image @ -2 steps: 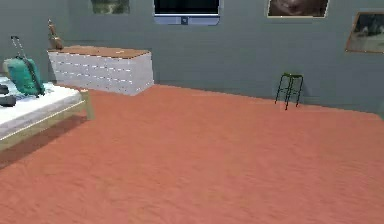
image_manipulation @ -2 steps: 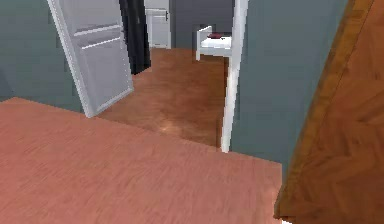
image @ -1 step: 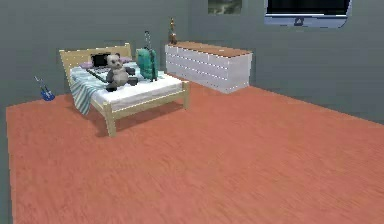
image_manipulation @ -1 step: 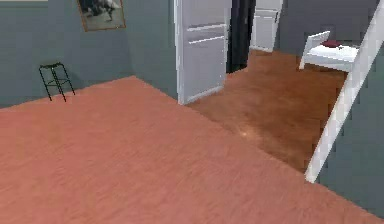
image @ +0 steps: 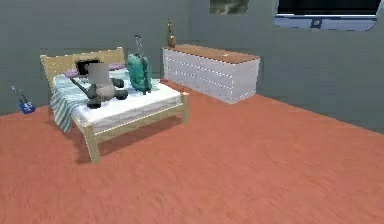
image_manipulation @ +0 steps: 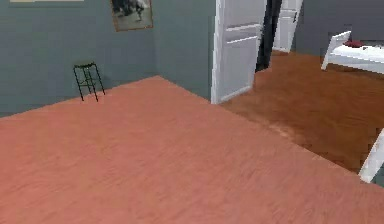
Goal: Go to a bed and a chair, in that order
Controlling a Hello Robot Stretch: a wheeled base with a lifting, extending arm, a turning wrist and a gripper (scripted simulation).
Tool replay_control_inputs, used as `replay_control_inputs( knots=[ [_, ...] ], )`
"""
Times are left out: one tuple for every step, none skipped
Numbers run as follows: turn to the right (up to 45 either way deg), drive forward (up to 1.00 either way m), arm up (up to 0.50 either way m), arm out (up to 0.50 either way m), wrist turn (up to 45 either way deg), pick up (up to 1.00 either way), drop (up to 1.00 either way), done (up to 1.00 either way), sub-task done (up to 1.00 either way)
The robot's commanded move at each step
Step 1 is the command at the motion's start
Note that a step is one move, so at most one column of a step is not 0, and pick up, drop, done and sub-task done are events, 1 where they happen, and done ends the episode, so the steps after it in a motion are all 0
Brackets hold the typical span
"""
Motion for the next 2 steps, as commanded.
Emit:
replay_control_inputs(
  knots=[
    [-36.0,0.00,0.00,0.00,0.0,0.00,0.00,0.00,0.00],
    [0.0,0.70,0.00,0.00,0.0,0.00,0.00,0.00,0.00]
  ],
)
